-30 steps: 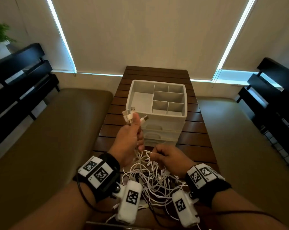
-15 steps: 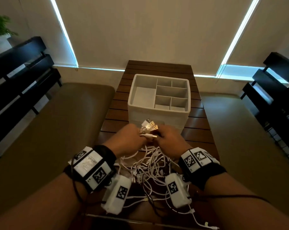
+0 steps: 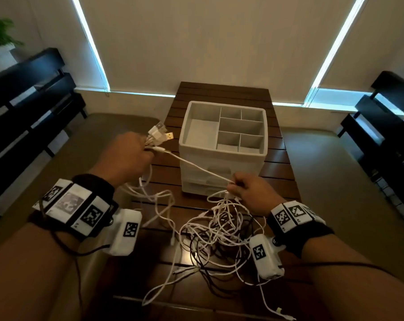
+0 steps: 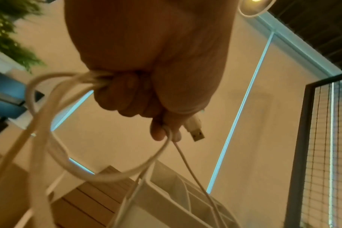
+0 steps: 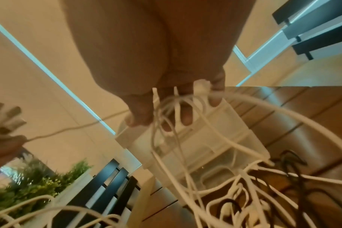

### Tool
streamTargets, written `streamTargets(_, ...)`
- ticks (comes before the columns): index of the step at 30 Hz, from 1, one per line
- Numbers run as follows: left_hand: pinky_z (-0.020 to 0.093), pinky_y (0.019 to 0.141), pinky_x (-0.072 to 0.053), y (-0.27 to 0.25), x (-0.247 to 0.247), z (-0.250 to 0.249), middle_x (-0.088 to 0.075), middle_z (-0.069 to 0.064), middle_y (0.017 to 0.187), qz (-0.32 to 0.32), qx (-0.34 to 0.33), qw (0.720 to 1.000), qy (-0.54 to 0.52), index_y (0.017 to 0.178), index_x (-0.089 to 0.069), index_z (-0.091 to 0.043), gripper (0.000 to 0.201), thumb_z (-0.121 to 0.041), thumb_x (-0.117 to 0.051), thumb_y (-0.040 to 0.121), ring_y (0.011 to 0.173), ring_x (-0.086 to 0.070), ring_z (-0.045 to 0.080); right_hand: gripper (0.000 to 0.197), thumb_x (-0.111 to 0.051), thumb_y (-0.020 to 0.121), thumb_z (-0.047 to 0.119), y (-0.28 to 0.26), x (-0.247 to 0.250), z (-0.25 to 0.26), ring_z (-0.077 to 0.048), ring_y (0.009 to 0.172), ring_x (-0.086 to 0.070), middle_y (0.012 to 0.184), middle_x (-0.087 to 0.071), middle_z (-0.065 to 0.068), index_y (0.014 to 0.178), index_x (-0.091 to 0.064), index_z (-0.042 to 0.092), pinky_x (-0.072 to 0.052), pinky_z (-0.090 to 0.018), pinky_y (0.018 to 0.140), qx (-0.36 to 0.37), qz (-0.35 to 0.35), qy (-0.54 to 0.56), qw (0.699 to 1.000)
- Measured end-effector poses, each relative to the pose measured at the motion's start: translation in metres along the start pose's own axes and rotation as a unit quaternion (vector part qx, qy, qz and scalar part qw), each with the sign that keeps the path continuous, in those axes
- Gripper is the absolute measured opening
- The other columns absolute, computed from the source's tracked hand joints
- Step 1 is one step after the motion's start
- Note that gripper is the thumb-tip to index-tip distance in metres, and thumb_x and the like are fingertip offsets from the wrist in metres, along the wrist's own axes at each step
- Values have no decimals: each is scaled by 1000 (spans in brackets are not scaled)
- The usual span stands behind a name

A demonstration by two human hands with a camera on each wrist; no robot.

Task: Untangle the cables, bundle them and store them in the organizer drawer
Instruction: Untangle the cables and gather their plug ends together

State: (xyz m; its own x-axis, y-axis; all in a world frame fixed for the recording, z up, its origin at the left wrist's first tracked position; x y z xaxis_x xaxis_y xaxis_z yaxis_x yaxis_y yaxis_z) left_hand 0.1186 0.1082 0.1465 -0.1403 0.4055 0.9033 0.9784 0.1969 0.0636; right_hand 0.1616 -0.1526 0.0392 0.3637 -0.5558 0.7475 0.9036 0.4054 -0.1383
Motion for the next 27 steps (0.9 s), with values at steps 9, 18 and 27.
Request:
streamTargets(9, 28, 65, -36, -19, -9, -4, -55, -5, 76, -11, 15, 999, 38, 86, -55, -32, 23, -49, -70, 82, 72, -48, 17, 15, -60, 92, 19, -6, 25, 21, -15, 65, -58, 77, -66, -11, 85, -66, 6, -50, -31, 65, 6, -55, 148, 987)
streamTargets(18, 14, 54, -44, -45, -85, -58, -68, -1, 71, 177, -27, 955, -235, 80, -69, -20, 18, -37, -70, 86, 61, -61, 1, 9, -70, 84, 24, -11, -23, 37, -12, 74, -65, 80, -70, 0, 86, -72, 16, -51, -26, 69, 43, 110, -28, 993)
streamTargets(27, 29, 70, -49, -34, -91, 0, -66, 1, 86, 249, 57, 967, 21, 93, -68, -15, 29, -41, -72, 83, 81, -62, 17, 16, -65, 89, 18, -19, 26, -4, -11, 61, -54, 68, -62, -5, 74, -63, 15, -44, -23, 59, -28, -65, 108, 992)
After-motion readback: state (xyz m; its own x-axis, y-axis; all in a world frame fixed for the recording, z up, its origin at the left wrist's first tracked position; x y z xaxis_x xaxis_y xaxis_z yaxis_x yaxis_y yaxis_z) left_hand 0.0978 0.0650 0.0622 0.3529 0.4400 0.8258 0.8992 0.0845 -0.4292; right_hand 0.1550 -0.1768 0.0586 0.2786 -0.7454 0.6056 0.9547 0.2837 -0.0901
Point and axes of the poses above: each hand's wrist, its own y-axis towards the middle knuckle, its own x-axis out of the back of the hand, z = x × y, the point moved 7 cm from there along y, towards the middle knuckle
